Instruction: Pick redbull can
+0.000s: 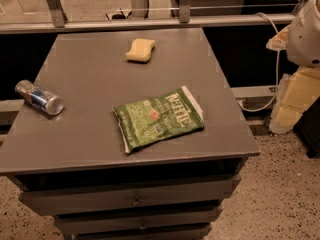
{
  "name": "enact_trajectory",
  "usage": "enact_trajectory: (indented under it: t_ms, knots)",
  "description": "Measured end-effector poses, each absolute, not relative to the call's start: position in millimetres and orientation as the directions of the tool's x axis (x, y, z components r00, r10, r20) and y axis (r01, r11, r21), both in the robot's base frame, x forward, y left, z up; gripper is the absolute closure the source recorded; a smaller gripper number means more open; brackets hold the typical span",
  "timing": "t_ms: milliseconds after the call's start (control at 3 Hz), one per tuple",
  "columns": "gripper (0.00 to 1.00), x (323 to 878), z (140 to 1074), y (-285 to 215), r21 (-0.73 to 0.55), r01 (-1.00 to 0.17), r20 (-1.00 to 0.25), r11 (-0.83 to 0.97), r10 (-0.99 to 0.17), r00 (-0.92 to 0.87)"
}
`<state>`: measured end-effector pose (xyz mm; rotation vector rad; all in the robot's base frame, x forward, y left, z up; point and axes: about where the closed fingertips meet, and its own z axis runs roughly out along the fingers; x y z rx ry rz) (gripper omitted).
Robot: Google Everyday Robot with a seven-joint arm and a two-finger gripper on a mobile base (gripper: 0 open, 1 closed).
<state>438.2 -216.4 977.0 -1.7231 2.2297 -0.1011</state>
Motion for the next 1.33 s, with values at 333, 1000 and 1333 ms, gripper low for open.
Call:
enact_trajectory:
  t_ms: [333, 1000, 1333]
  knots:
    - [0.0, 438.2, 977.0, -216.4, -0.249, -0.93, -0.208, 0.27, -0.953, -0.221]
    - [0.0, 490.5, 960.5, -119.9, -0.219, -0.958, -0.395, 0.186, -0.915, -0.088]
    - [0.0, 520.9, 956.8, -46.6, -0.203, -0.97, -0.501, 0.134, -0.865, -0.015]
